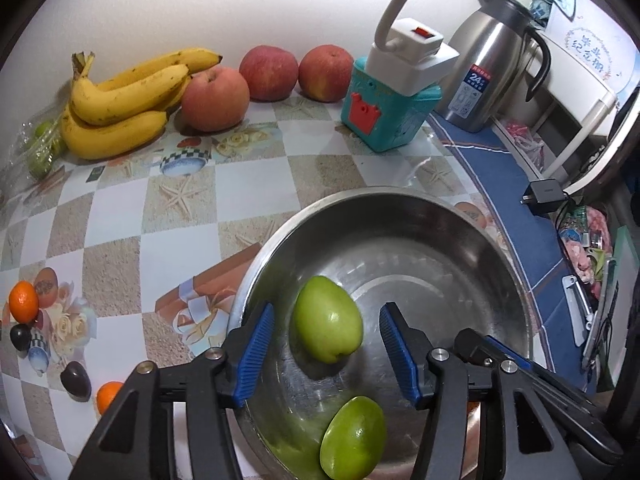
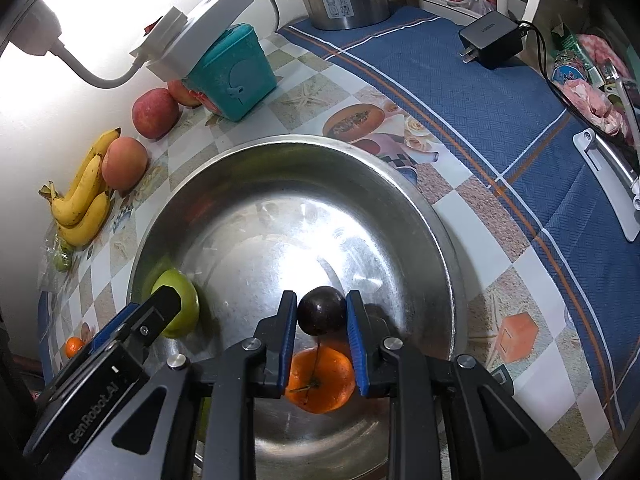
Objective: Organize fruits
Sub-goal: 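Lower the pear into the bowl with the left tool while the right tool releases the plum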
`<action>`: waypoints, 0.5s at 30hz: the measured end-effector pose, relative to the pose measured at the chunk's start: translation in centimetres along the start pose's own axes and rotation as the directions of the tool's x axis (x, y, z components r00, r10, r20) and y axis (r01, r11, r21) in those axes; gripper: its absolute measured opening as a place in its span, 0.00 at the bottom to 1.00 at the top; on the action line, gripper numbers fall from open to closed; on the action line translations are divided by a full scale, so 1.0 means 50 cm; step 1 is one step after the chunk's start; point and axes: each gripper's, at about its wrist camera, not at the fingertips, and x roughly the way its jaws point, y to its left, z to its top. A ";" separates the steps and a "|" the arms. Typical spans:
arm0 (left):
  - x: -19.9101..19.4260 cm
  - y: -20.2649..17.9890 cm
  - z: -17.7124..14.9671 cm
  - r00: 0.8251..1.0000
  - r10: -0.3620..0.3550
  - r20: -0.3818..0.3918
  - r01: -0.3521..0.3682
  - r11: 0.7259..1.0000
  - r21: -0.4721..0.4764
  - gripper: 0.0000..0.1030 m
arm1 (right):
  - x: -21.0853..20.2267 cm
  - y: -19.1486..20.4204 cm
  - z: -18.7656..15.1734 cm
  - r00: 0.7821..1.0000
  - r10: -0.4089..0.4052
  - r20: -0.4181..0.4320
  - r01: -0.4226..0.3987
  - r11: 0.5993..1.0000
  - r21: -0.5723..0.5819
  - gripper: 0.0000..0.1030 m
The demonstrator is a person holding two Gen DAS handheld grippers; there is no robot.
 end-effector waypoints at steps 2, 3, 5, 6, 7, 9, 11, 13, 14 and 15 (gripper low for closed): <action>-0.007 -0.001 0.004 1.000 0.000 0.005 0.000 1.000 0.000 0.62 | -0.004 0.000 0.000 1.000 0.002 0.008 -0.002 1.000 0.001 0.29; -0.013 0.000 0.007 1.000 0.002 0.007 -0.002 1.000 0.000 0.62 | -0.007 0.000 0.001 1.000 0.001 0.016 -0.001 1.000 0.002 0.34; -0.022 0.002 0.011 1.000 0.009 0.007 -0.009 1.000 -0.001 0.64 | -0.010 0.000 0.001 1.000 0.000 0.024 0.000 1.000 0.004 0.38; -0.027 0.004 0.013 1.000 0.015 0.009 -0.015 1.000 -0.003 0.64 | -0.012 0.000 0.002 1.000 0.000 0.026 0.000 1.000 0.005 0.38; -0.032 0.006 0.016 1.000 0.021 0.013 -0.021 1.000 -0.006 0.65 | -0.013 -0.001 0.002 1.000 0.000 0.027 0.000 1.000 0.004 0.38; -0.044 0.014 0.020 0.999 0.033 0.011 -0.033 0.999 -0.018 0.67 | -0.014 0.000 0.002 1.000 -0.001 0.028 0.001 1.000 0.001 0.38; -0.052 0.024 0.023 0.999 0.046 0.007 -0.046 0.998 -0.033 0.72 | -0.017 0.004 0.002 0.999 -0.003 0.032 0.003 1.000 -0.009 0.38; -0.060 0.036 0.025 0.997 0.071 0.000 -0.071 0.996 -0.050 0.78 | -0.019 0.010 0.004 0.999 -0.004 0.033 0.005 1.000 -0.022 0.38; -0.063 0.044 0.025 0.996 0.089 -0.006 -0.089 0.994 -0.059 0.84 | -0.020 0.013 0.004 0.999 -0.004 0.033 0.005 1.000 -0.026 0.38; -0.065 0.051 0.026 0.994 0.107 -0.011 -0.107 0.992 -0.066 0.86 | -0.020 0.016 0.005 0.999 -0.008 0.032 0.009 0.999 -0.034 0.38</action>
